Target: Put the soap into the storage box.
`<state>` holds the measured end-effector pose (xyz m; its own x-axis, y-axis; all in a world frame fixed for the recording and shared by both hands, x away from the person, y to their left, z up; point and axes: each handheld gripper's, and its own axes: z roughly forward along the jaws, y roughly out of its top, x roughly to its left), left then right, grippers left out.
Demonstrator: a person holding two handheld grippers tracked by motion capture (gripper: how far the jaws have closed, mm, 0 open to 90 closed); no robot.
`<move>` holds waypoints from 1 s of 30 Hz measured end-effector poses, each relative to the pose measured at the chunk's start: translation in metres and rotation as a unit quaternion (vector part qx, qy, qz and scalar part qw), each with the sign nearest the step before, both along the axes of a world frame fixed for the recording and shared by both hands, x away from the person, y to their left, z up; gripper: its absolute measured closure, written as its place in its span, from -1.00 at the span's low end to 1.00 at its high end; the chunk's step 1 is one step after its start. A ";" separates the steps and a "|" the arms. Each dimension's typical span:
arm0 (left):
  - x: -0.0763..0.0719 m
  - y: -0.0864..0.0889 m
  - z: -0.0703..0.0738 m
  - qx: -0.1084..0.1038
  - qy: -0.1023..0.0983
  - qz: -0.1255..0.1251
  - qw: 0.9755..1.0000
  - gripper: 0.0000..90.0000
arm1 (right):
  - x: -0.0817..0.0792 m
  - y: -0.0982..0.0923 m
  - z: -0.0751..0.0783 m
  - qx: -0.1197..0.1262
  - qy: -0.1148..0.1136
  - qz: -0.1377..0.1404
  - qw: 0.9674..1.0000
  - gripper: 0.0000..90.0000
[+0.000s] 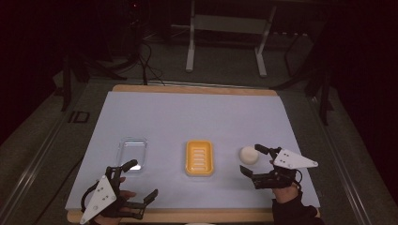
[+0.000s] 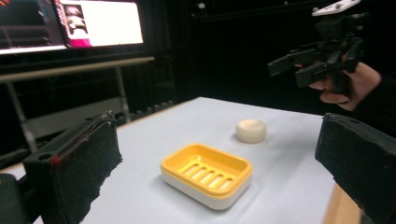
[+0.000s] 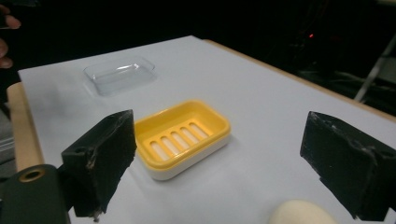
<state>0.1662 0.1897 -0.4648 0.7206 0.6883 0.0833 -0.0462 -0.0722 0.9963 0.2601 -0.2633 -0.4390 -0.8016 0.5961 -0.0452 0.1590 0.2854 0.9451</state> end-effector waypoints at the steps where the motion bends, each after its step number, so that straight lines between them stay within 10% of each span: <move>1: 0.000 0.000 0.001 -0.002 -0.003 0.003 1.000 -1.00 | 0.000 0.000 0.000 0.000 0.000 0.000 1.000 -0.77; 11: 0.003 0.000 -0.001 -0.009 0.014 -0.014 1.000 -1.00 | 0.000 0.000 0.003 0.008 -0.004 0.018 1.000 -0.77; 19: 0.003 -0.001 -0.001 0.002 0.014 -0.020 1.000 -1.00 | 0.004 0.001 0.012 -0.035 0.020 0.053 0.998 -0.68; 30: 0.004 -0.002 -0.002 0.011 0.014 -0.020 1.000 -1.00 | 0.024 -0.008 0.020 -0.126 0.087 0.142 0.978 -0.78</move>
<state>0.1698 0.1881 -0.4670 0.7501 0.6568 0.0776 -0.0212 -0.0934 0.9954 0.2836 -0.2717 -0.4187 -0.9418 0.3360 -0.0110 0.1913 0.5625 0.8044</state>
